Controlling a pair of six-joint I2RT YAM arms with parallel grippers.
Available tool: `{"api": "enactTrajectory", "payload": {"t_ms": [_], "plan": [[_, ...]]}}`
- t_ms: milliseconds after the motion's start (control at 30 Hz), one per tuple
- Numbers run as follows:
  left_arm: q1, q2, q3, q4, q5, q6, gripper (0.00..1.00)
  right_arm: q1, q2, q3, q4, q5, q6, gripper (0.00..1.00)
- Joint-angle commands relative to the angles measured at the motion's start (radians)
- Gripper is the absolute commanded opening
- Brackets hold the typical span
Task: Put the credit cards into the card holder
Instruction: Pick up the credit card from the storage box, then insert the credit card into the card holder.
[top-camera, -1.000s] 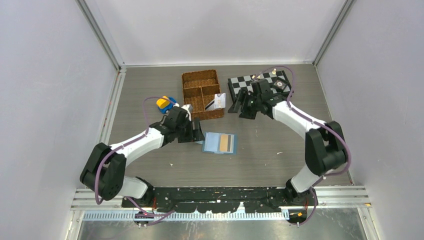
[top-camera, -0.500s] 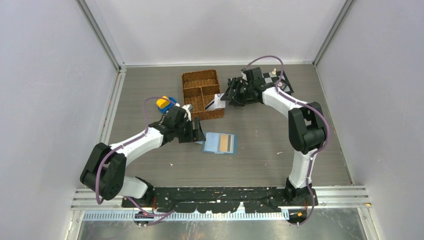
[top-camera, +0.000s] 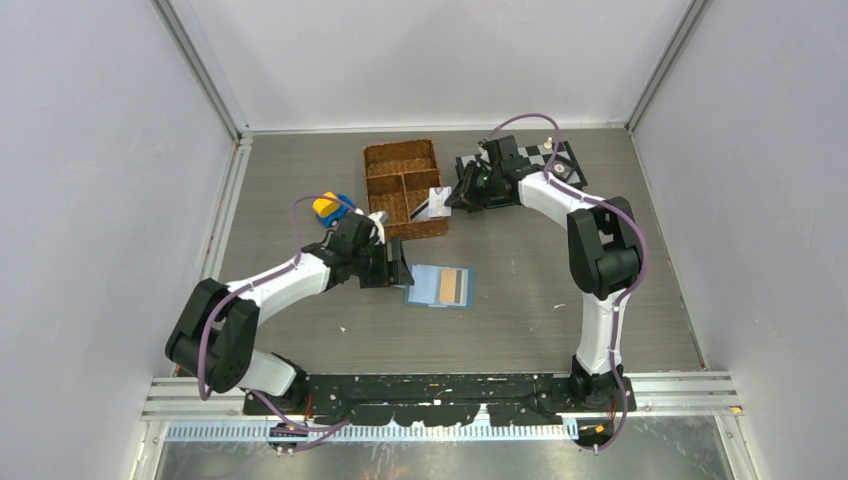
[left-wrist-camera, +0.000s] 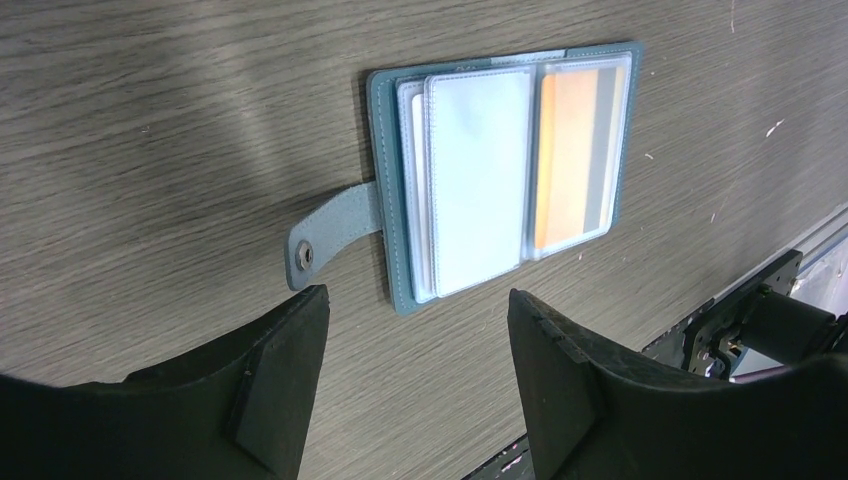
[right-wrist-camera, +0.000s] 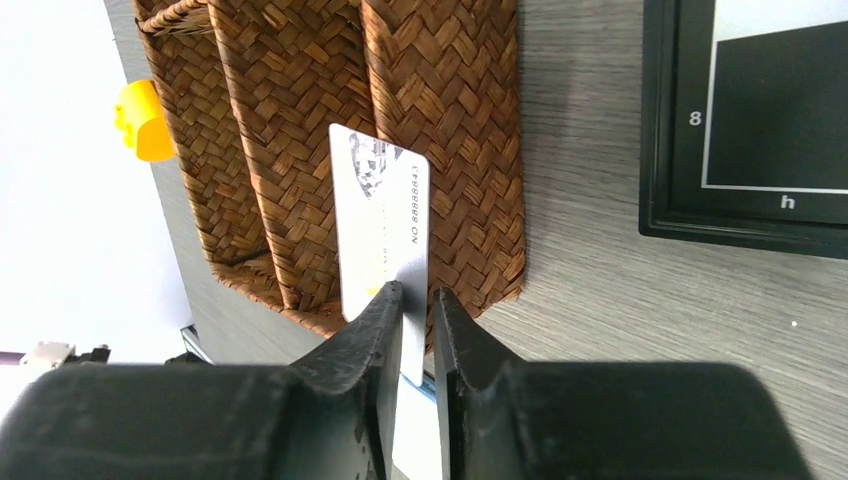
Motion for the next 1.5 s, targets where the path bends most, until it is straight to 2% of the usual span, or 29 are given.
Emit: {"api": "enactTrajectory", "payload": {"t_ms": [0, 233, 767, 933, 1133, 1300, 1467], "plan": [[0.006, 0.024, 0.012, 0.039, 0.026, 0.003, 0.68, -0.002, -0.021, 0.028, 0.004, 0.013, -0.006, 0.18], [0.007, 0.043, 0.018, 0.05, 0.029, -0.001, 0.68, -0.011, -0.048, 0.012, 0.006, 0.015, -0.001, 0.01], [0.006, 0.07, 0.013, 0.093, 0.04, -0.019, 0.65, -0.013, -0.248, -0.069, 0.023, 0.006, 0.02, 0.0], [0.006, 0.099, 0.011, 0.106, 0.046, -0.023, 0.6, -0.013, -0.419, -0.224, 0.029, 0.013, 0.045, 0.01], [0.006, 0.124, 0.005, 0.103, 0.022, -0.011, 0.55, 0.004, -0.593, -0.515, 0.115, -0.035, 0.111, 0.0], [0.006, 0.143, -0.001, 0.108, 0.014, -0.014, 0.52, 0.054, -0.624, -0.694, 0.255, -0.096, 0.179, 0.0], [0.006, 0.146, -0.009, 0.109, 0.004, -0.015, 0.5, 0.106, -0.59, -0.781, 0.409, -0.125, 0.221, 0.01]]}}
